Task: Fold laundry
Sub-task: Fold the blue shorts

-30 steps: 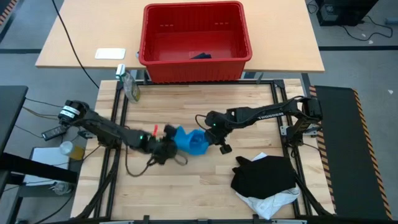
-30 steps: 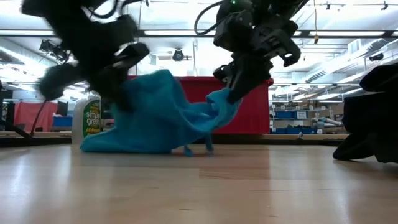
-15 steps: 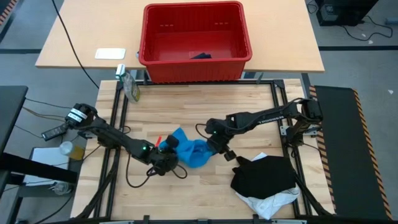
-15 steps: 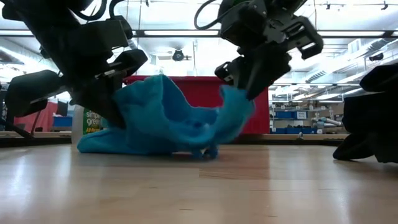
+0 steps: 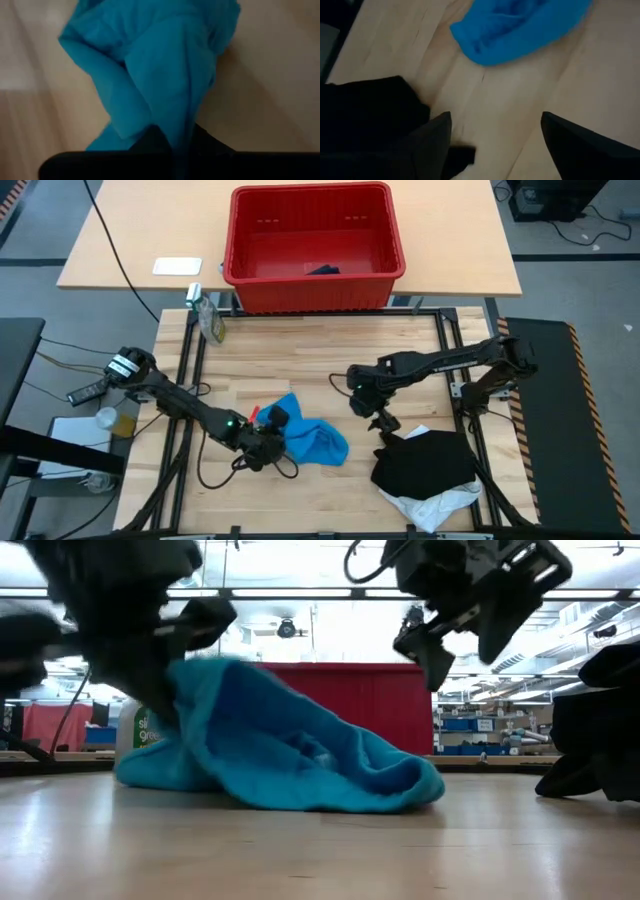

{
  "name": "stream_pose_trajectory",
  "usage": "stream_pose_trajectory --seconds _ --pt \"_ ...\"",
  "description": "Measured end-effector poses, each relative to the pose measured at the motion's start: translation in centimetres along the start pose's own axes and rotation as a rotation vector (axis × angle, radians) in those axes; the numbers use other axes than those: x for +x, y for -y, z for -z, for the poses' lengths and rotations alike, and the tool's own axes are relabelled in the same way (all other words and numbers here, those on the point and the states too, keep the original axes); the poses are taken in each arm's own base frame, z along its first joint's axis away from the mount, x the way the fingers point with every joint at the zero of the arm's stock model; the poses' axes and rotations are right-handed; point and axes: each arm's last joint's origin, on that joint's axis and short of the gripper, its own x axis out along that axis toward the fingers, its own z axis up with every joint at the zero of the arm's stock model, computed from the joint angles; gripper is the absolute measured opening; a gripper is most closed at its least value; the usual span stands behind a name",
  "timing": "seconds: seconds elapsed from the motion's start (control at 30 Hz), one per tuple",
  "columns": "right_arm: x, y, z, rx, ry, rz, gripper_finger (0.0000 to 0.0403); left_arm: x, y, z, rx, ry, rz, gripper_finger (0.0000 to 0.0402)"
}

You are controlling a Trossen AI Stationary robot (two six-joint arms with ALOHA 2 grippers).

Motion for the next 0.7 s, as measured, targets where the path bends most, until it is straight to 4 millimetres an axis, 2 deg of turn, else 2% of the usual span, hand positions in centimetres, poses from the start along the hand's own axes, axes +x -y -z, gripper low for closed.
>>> stream_pose_trajectory --seconds 0.17,0.3,0.5,0.7 --pt "-2.7 -0.9 0.6 0.062 0.027 0.023 0.0324 -0.8 -0.8 -1.1 -0.030 0.002 0.144 0.0012" --pt "-3.4 -1.2 1.5 0.070 0.034 0.030 0.0322 -1.3 -1.4 -1.1 -0.060 -0.041 0.245 0.0012" --pt "-5.6 -2.0 3.3 0.110 -0.011 0.022 0.0318 -2.7 -2.3 -1.9 -0.146 -0.104 0.288 0.0011" --pt "-7.6 -2.4 4.0 0.134 0.027 0.081 0.0317 -3.8 -3.3 -3.5 -0.223 -0.048 0.298 0.0011"
